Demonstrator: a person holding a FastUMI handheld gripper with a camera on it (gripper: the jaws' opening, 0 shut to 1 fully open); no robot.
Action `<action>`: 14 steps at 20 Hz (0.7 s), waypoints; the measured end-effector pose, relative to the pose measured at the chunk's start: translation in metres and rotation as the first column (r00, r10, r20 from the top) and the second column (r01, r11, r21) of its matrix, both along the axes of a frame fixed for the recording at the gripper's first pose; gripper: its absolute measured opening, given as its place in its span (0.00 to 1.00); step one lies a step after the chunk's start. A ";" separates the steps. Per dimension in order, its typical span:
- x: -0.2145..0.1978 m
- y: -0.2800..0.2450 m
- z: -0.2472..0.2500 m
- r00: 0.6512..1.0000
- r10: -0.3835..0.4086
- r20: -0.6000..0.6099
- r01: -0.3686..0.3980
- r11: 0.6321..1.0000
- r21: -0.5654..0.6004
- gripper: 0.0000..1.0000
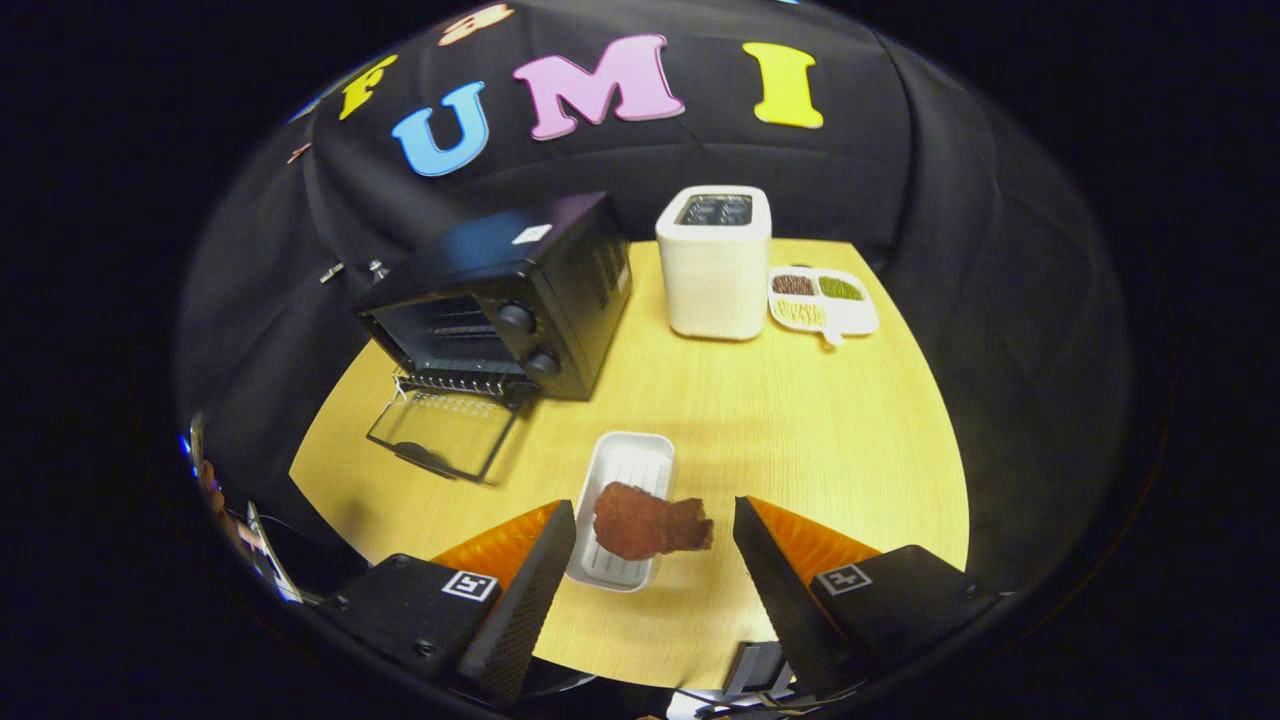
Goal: Open the toaster oven, put the food inside, and close the toaster oven door.
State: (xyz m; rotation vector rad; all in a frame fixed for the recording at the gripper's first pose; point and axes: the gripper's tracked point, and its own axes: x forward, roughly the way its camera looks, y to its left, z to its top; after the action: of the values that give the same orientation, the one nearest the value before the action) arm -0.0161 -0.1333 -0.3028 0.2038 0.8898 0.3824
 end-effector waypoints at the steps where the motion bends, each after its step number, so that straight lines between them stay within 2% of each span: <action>1: 0.001 -0.001 -0.011 0.999 -0.003 -0.037 0.004 1.000 0.023 0.98; 5: -0.001 0.004 -0.047 0.984 -0.007 -0.181 0.029 0.993 0.117 0.95; 6: -0.002 0.008 -0.054 0.977 -0.002 -0.212 0.032 0.990 0.141 0.84; 9: -0.003 0.018 -0.061 0.963 0.012 -0.270 0.043 0.980 0.197 0.67; 10: -0.004 0.019 -0.064 0.957 0.016 -0.288 0.046 0.977 0.209 0.50; 11: -0.003 0.022 -0.061 0.951 0.019 -0.308 0.060 0.968 0.245 0.39; 12: -0.003 0.023 -0.050 0.949 0.016 -0.316 0.081 0.953 0.293 0.32; 14: 0.005 0.018 -0.045 0.960 -0.020 -0.279 0.101 0.955 0.280 0.16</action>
State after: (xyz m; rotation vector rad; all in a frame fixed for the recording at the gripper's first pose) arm -0.0107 -0.1150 -0.3482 0.5669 1.0948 0.4342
